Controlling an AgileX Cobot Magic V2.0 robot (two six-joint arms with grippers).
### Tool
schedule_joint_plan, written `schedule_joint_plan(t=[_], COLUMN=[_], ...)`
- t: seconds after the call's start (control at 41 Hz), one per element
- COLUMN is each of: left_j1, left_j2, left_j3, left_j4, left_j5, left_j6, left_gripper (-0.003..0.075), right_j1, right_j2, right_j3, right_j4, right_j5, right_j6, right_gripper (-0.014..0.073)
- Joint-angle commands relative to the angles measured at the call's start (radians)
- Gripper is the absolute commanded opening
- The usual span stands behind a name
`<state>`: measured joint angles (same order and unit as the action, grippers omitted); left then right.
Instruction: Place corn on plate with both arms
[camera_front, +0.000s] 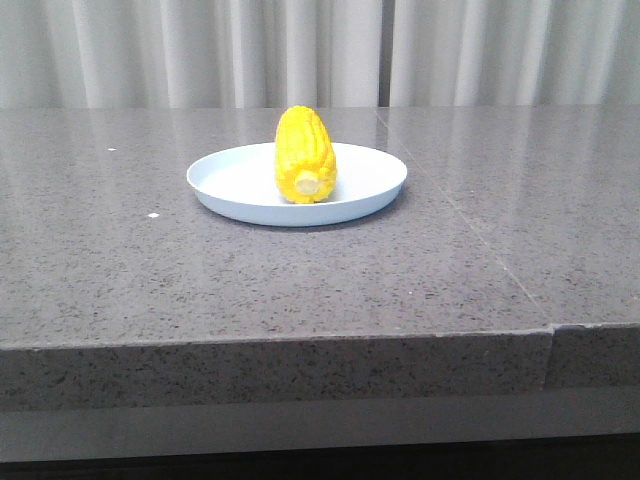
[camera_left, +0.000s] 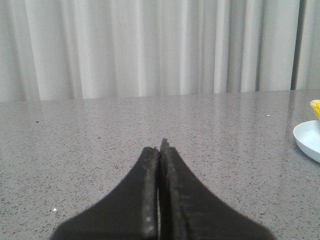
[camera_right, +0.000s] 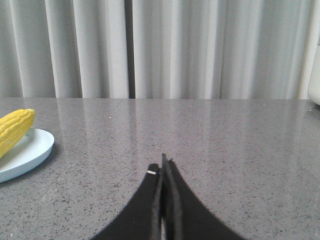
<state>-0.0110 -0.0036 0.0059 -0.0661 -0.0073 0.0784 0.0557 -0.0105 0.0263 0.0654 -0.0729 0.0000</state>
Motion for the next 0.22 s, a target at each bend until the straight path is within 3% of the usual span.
schedule_joint_plan(t=[0.0,0.195], left_j1=[0.002,0.002], left_j2=[-0.02,-0.02], left_j3=[0.001,0.001], left_j4=[-0.007,-0.007], left_j5=[-0.084,-0.084], left_j6=[-0.009,-0.009], left_gripper=[-0.002,-0.002], right_j1=[-0.001,-0.001], right_j2=[-0.013,-0.012], right_j3=[-0.016,-0.016], right_j4=[0.006,0.006], right_j5=[-0.088,-0.088], right_j6=[-0.011,-0.011], right_gripper=[-0.0119,-0.0119])
